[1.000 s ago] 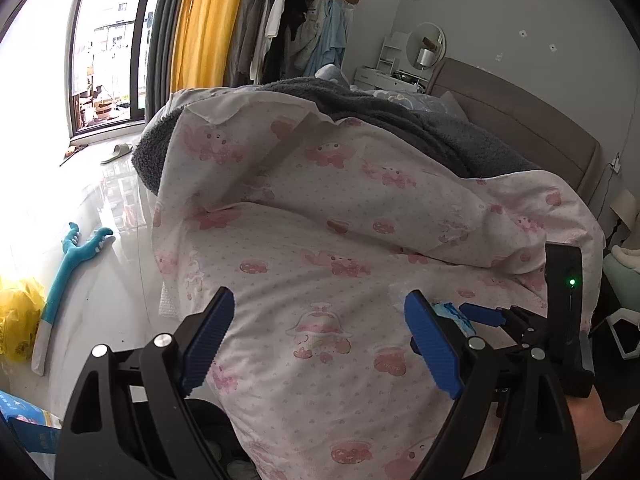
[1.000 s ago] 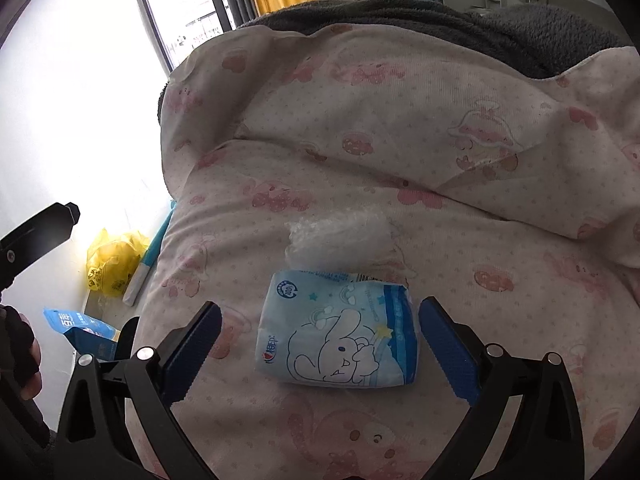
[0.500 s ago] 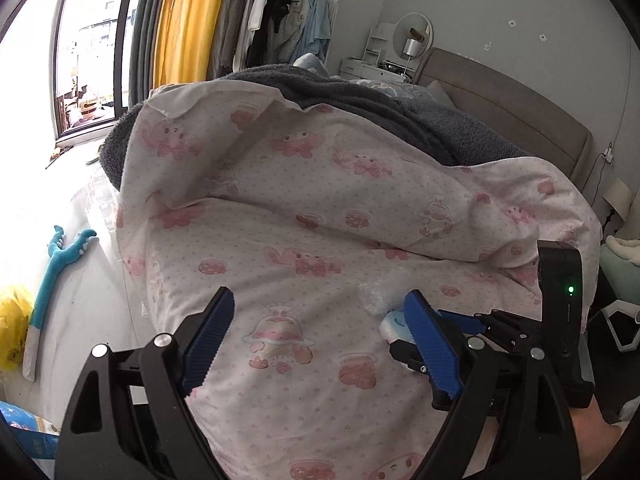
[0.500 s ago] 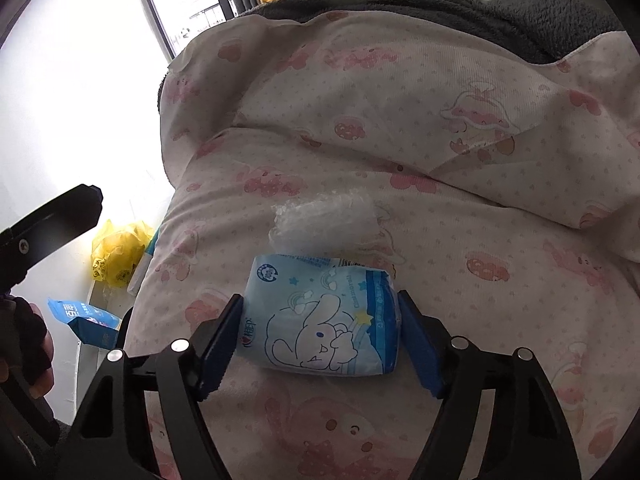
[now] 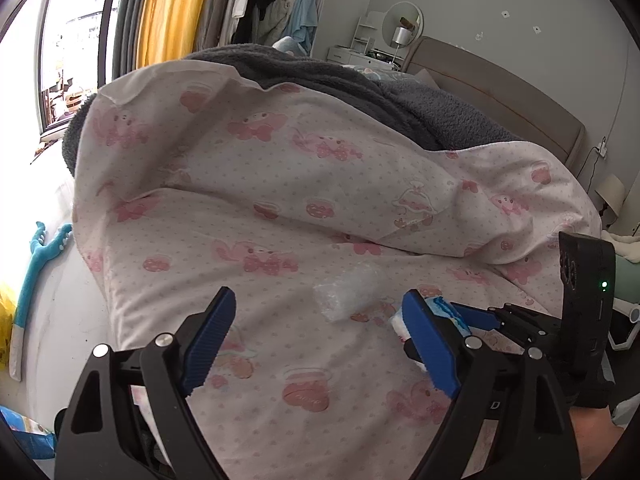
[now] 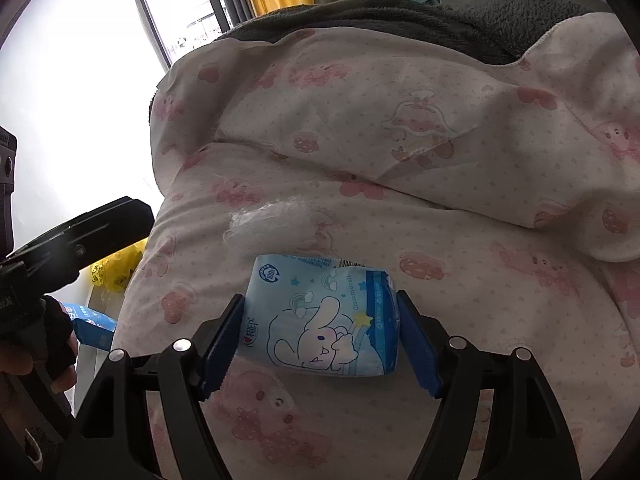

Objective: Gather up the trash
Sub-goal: 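Grasp the blue wipes pack with the right gripper while the left gripper grasps the bubble wrap roll, then carry the wipes pack and bubble wrap roll over the teal bin with both grippers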

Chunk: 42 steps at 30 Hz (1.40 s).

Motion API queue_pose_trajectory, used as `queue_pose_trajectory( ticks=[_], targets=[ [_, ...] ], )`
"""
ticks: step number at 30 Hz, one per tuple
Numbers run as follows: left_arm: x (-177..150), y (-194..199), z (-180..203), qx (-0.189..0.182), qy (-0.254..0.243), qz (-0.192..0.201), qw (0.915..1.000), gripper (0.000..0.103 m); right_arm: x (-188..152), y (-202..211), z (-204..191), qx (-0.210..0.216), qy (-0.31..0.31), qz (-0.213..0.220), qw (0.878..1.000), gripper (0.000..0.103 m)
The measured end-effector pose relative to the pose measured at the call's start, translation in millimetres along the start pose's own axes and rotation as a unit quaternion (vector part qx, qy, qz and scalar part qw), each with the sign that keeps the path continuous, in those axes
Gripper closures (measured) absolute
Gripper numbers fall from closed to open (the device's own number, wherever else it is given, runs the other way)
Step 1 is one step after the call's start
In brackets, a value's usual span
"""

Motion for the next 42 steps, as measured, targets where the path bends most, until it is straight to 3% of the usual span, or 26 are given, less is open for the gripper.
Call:
queue_pose_trajectory(
  ticks=[14, 17, 34, 38, 42],
  targets=[
    [-16, -54, 24, 0.008, 0.010, -0.046, 0.9988, 0.019, -19, 29, 56, -0.025, -0.036, 0.047, 0.998, 0.028],
    [-19, -65, 28, 0.012, 0.014, -0.052, 0.9985, 0.019, -25, 33, 69, -0.045, -0.015, 0.057, 0.997, 0.028],
    [-13, -104, 41, 0.052, 0.016, -0.063, 0.9965, 0.023, -41, 46, 103, -0.037, -0.032, 0.063, 0.997, 0.028],
    [-11, -111, 43, 0.066, 0.010, -0.064, 0.9957, 0.037, -40, 45, 103, -0.034, -0.030, 0.060, 0.997, 0.028],
    [-10, -111, 44, 0.058, 0.009, -0.061, 0.9964, 0.039, -40, 47, 103, -0.034, -0.027, 0.060, 0.997, 0.028]
  ],
)
Point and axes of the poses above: each gripper's, at about its wrist camera, not at the fingertips, and y roughly against the way its jaws point, z to its right, x to its top, the point moved 2 cm from there along -y, roughly the way its jaws point, and after that the axes turned 11 degrees about y, right-handed, at the moved point
